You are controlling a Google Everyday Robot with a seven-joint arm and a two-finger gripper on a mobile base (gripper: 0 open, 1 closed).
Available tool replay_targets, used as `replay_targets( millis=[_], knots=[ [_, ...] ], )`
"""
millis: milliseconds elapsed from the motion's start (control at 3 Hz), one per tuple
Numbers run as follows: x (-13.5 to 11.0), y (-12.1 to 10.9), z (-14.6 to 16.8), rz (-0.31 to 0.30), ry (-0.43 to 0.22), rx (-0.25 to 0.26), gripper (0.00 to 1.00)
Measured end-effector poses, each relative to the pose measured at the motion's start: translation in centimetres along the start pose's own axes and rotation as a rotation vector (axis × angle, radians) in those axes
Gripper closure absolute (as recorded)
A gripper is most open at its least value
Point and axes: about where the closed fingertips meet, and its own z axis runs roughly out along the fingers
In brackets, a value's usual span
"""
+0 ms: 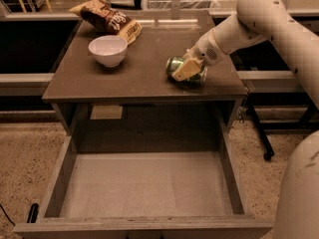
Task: Place green can into top drawer
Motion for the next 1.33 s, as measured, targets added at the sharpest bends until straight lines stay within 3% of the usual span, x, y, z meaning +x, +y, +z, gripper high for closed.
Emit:
replay_targets(
  millis=[333,667,1000,1333],
  knots=[
    [-1.8,4.4,-0.5,-0.088,-0.082,-0.085,1.00],
    [-3.4,12.2,0.3,-0.247,-0.084,-0.146,1.00],
    [-3.0,18.1,1.1,-0.317,-0.024,-0.161,1.00],
    [-2.2,18.9,1.9,-0.311,-0.007,-0.184,1.00]
  ],
)
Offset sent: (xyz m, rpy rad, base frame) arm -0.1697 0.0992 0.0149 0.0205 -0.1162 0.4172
